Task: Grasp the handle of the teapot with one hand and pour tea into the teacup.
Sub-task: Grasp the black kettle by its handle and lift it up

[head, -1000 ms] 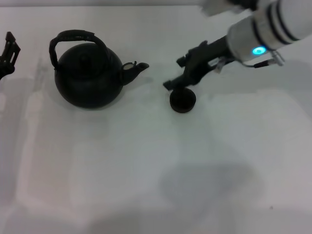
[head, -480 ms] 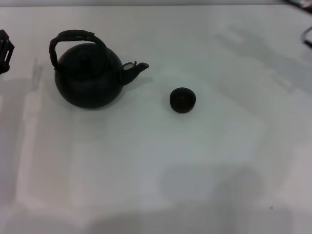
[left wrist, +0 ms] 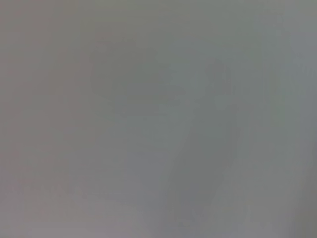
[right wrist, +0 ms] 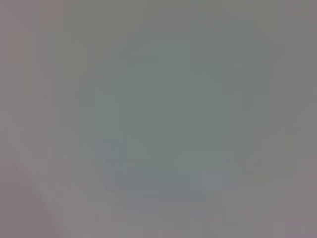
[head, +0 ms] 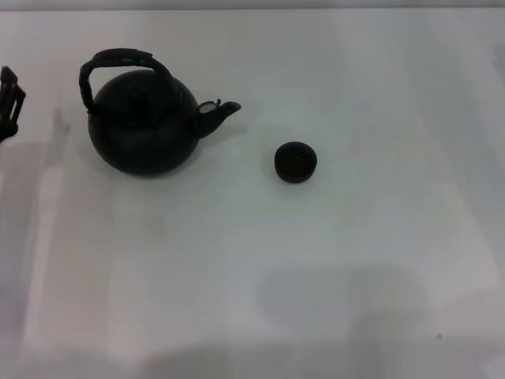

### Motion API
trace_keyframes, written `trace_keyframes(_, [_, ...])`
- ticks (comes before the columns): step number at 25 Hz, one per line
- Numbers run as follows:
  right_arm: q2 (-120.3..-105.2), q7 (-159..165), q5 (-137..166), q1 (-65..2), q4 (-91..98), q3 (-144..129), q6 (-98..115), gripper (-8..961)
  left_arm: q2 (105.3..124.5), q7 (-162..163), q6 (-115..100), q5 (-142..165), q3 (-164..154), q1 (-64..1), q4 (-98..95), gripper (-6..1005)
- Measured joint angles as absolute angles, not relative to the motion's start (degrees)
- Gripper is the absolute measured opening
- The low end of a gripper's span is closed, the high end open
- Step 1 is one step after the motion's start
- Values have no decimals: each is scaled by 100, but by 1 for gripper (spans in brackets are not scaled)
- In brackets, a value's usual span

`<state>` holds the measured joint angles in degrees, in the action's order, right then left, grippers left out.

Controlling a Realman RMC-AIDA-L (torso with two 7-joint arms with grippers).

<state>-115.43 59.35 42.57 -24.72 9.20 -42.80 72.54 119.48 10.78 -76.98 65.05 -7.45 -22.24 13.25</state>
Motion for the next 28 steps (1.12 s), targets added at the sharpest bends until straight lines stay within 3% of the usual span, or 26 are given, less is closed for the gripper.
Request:
trace_keyframes(4, [-11582, 3720, 4119, -2644, 702, -4259, 6995, 829, 11954, 1401, -7976, 6765, -912, -1942, 1452, 816])
trace_keyframes(15, [-11552, 3287, 3688, -2959, 602, -4239, 6232, 829, 11928, 1823, -8775, 6939, -2627, -1515, 1316, 816])
trace_keyframes(28, [-11549, 3280, 3638, -2901, 591, -4236, 6200, 829, 11935, 1818, -8253, 6794, -2600, -2253, 1302, 815])
